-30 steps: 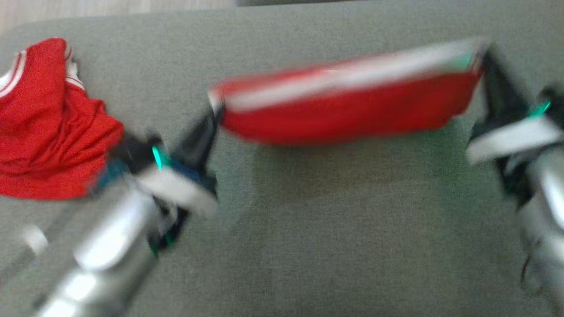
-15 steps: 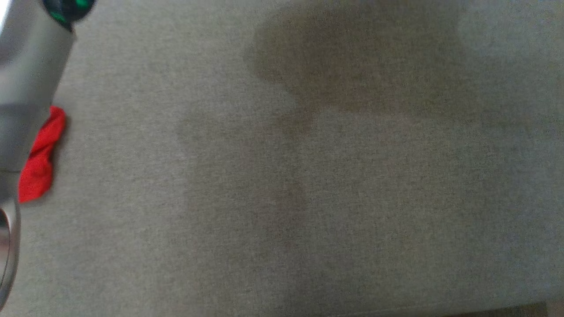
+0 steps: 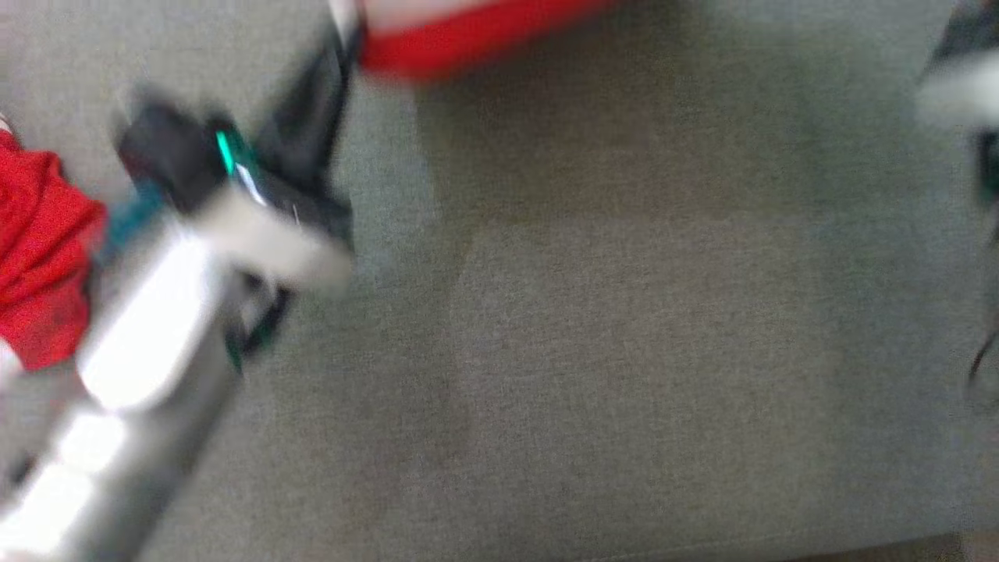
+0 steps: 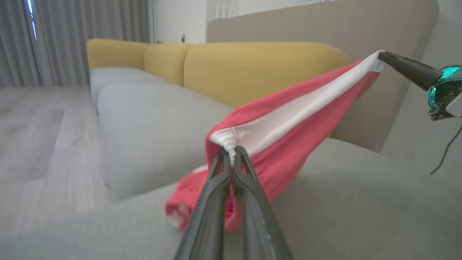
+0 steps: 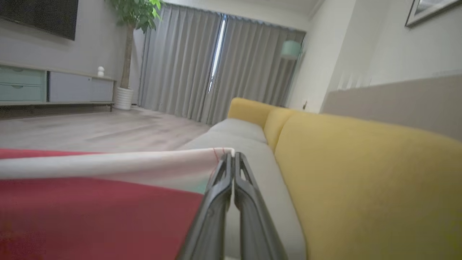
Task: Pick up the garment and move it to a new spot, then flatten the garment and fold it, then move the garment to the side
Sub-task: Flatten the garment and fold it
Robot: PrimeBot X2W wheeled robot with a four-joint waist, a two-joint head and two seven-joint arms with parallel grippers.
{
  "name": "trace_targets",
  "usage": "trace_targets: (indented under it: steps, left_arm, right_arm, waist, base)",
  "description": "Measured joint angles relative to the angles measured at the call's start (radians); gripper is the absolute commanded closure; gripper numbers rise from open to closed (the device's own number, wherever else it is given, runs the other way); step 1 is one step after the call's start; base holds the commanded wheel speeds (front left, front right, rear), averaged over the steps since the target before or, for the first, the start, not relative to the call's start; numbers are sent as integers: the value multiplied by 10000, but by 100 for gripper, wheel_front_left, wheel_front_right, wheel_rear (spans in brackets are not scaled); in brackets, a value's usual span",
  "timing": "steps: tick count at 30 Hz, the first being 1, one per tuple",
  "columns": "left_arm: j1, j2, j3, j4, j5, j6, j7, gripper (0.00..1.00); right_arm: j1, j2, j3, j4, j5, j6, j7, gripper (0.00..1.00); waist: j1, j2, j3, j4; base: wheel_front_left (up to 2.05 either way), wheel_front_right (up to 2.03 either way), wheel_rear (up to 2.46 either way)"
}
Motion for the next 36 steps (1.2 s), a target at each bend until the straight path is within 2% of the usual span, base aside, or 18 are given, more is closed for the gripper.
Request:
trace_targets:
  steps: [5,8,13,21,24,29,36]
  left_arm:
    - [3300,-33,174,-487,247,0,8,100]
    - [4937,-102,339,-642,677,0,10,100]
    - [6699,-499,660,-915,1425,48,10,100]
    - [9052,-734,945,-1584,1532,272,10,100]
    - [9395,-738,938,-1824,1528,282,10,100]
    - [9262,-978,857,-1971,1179,265,318,100]
    - [7722,-1526,623,-1653,-199,84,1321,100]
  right_arm:
    - [3764,834,-314,-1049,4,0,2,100]
    - [5606,1076,-395,-1492,58,0,81,100]
    - [7747,1258,-886,-2681,322,2,431,100]
    - [10798,1778,-1875,-4986,288,2,1271,100]
    - [11276,1793,-2077,-5478,295,8,1616,100]
    - [11099,1753,-2119,-5578,303,8,2044,100]
    - [9168,1400,-1747,-4422,364,8,2313,100]
  waist:
    - [-3,0,-713,-96]
    - [-3,0,-1209,-189]
    - [-3,1,-2053,-263]
    - [-3,1,-3139,-128]
    - [-3,1,-3408,-16]
    - [-2,1,-3614,232]
    - [1,1,-3140,587]
  base:
    - [0,0,0]
    - [0,0,0]
    - [0,0,0]
    - [0,0,0]
    - [0,0,0]
    - [0,0,0]
    - [0,0,0]
